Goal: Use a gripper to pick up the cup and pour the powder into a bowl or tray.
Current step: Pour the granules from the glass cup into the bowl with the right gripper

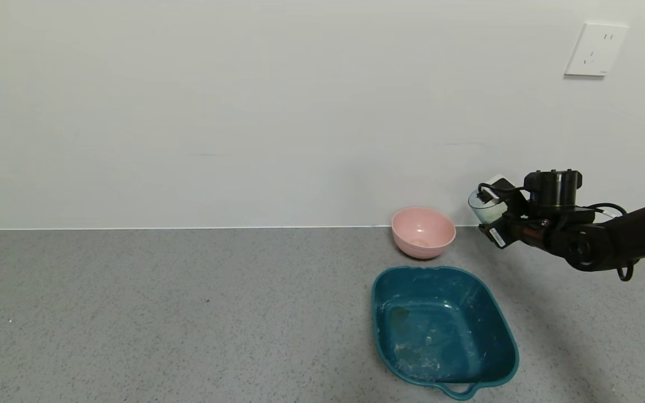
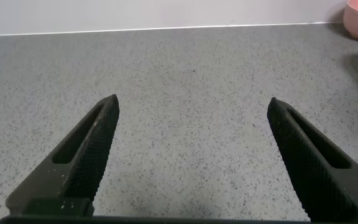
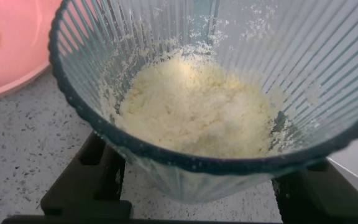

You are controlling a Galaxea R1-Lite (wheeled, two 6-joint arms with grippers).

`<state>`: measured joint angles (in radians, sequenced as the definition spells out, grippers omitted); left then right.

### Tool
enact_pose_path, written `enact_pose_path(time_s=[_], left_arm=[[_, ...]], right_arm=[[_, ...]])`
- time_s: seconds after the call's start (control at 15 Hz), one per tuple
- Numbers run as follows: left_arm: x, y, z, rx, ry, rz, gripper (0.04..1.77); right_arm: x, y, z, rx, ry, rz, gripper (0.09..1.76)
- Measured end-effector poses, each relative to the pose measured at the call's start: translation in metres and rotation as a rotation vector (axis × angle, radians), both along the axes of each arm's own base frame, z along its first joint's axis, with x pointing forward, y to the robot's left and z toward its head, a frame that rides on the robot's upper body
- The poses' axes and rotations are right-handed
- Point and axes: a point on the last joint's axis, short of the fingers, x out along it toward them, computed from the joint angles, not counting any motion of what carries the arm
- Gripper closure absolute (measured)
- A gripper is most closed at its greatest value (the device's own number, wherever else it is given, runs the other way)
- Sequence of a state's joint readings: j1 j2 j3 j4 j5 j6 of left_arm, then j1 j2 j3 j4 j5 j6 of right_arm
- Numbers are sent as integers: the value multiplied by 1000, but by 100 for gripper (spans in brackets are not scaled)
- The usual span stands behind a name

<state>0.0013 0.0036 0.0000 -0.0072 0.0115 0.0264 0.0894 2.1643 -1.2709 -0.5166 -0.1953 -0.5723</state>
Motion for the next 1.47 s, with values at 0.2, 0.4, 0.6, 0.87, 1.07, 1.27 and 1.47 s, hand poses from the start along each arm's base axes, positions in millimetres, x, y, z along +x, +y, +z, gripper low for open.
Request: enact_pose_path(time_s=[0.2,0.4,0.6,0.87,1.07,1.27,1.47], left_arm=[[0,0,0,0,0,0,9],[0,0,0,0,0,0,9],[0,0,0,0,0,0,9],[0,0,0,0,0,0,9],[0,0,0,0,0,0,9],[0,0,0,0,0,0,9],[0,0,0,0,0,0,9]], right_arm=[[0,17,-4,-48,7,-8,52],[-1,27,-5,-92,10,-15,52],[-2,33,-4,-159,16,-6,52],[-2,35,-2,-256,23,17,52],[-3,37,-1,-341,31,17,52],[-4,43,0,-412,43,23,52],[-3,51,4,-481,44,23,52]])
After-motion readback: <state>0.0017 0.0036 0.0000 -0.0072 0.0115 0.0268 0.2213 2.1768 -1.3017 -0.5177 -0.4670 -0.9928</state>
